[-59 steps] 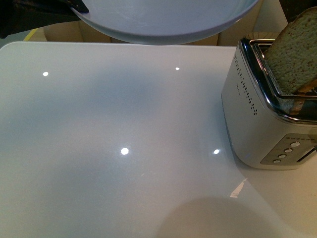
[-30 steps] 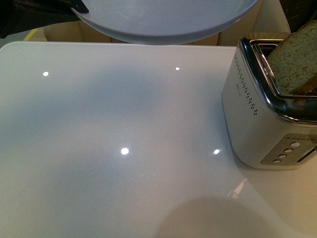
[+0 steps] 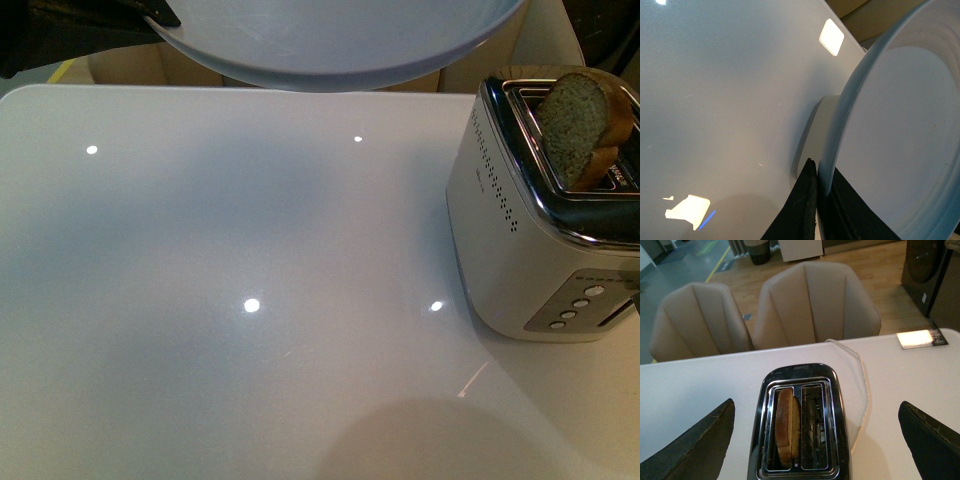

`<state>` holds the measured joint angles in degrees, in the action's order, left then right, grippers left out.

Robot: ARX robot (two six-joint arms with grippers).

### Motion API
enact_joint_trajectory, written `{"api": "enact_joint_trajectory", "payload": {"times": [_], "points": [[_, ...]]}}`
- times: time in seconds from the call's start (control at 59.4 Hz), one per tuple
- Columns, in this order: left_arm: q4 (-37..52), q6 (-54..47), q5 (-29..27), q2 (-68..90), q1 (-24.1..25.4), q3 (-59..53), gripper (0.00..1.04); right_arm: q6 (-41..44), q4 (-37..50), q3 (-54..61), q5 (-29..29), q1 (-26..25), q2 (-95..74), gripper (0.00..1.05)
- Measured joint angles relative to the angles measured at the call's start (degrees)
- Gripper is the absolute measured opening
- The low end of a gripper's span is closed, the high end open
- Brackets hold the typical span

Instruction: Left arm holds plate, right arm toasts bread

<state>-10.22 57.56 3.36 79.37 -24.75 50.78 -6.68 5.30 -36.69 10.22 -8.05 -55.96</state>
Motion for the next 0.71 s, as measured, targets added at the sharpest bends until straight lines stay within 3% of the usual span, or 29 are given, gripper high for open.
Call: {"api": "enact_joint_trajectory", "payload": {"times": [0.084, 0.152, 0.253, 0.472, 0.539, 0.64, 0.707], "points": [[0.0, 0.0, 0.0, 0.0, 0.0, 0.0, 0.03, 0.7, 3.8, 1.4, -1.3, 0.0, 0.7, 0.92], [0.0, 0.0, 0.0, 0.0, 0.0, 0.0, 0.03, 3.4, 15.1, 6.6, -3.0, 0.6, 1.9, 0.8], [0.0, 0.0, -0.2, 0.0, 0.0, 0.0, 0.03, 5.0, 21.6, 12.3, -3.8, 1.6, 4.3, 0.65], [0.0, 0.0, 0.0, -0.1, 0.0, 0.0, 0.03, 6.1, 23.9, 20.5, -5.9, 3.3, 9.9, 0.3], [0.0, 0.0, 0.0, -0.1, 0.0, 0.0, 0.03, 6.1, 24.0, 22.8, -9.7, 6.0, 11.8, 0.17], [0.0, 0.0, 0.0, -0.1, 0.0, 0.0, 0.03, 6.3, 24.0, 25.0, -9.7, 7.7, 14.3, 0.02], [0.0, 0.0, 0.0, -0.1, 0.0, 0.0, 0.03, 6.4, 23.9, 26.3, -10.1, 7.8, 15.9, 0.02]]}}
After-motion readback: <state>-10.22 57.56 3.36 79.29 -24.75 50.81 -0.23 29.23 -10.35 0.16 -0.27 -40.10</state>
